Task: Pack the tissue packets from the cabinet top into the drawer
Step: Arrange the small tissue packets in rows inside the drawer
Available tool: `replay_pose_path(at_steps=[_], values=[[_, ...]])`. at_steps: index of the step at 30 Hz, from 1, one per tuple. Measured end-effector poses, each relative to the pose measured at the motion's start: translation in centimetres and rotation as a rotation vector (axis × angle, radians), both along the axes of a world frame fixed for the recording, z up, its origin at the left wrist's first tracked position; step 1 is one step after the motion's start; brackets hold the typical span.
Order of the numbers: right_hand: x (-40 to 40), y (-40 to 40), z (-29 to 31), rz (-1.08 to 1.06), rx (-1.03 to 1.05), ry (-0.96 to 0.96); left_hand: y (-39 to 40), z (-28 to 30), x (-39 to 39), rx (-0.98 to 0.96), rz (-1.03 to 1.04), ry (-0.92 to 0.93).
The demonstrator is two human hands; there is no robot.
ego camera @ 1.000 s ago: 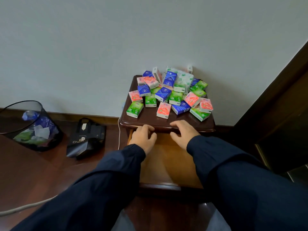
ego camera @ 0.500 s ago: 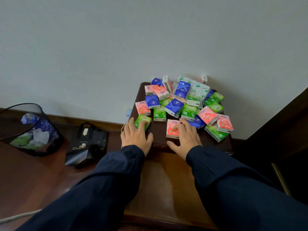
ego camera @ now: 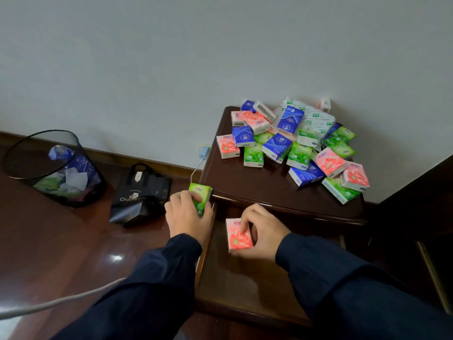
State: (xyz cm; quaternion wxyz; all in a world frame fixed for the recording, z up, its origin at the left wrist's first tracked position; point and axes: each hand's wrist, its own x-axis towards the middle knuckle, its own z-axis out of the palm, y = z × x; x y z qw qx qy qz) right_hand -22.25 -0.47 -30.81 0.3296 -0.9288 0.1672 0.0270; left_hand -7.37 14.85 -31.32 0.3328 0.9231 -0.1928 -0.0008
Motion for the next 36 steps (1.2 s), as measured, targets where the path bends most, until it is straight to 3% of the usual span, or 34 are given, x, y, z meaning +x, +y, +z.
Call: replay_pose_path(at_steps=[2, 6, 11, 16, 20, 21, 24, 26, 30, 36], values=[[0.4, 1.2, -2.2, -0.008, 0.003, 0.064, 1.3, -0.5, -0.2, -0.015, -0.007, 0.045], [2.7, 3.1, -5.2, -0.235, 0.011, 0.133, 2.5, -0.9, -0.4, -0.068, -0.038, 0.081], [4.7, 4.5, -6.1, -0.327, 0.009, 0.089, 2.8, -1.4, -0.5, -0.139, -0.092, 0.172], [3.3, 3.8, -5.2, -0.268, 0.115, 0.091, 2.8, -1.7, -1.3, -0.229, -0.119, 0.235], [1.9, 3.5, -3.8, -0.387, 0.115, -0.058, 2.9, -1.4, -2.4, -0.271, -0.176, 0.206], [1.7, 3.5, -3.3, -0.47, 0.233, -0.083, 2.9, -1.3, -2.8, -0.266, -0.189, 0.192], [1.7, 3.8, -2.2, -0.665, 0.951, -0.054, 2.6, -1.3, -4.0, -0.193, -0.226, 0.134], [1.7, 3.9, -2.2, -0.677, 1.144, -0.036, 2.3, -1.5, -4.7, -0.128, -0.28, 0.106], [0.9, 3.5, -3.7, -0.818, 1.052, -0.044, 1.9, -2.3, -5.4, 0.082, -0.456, 0.137], [0.3, 1.8, -6.2, -0.975, 0.692, 0.006, 2.3, -3.9, -4.8, 0.391, -0.707, -0.201]])
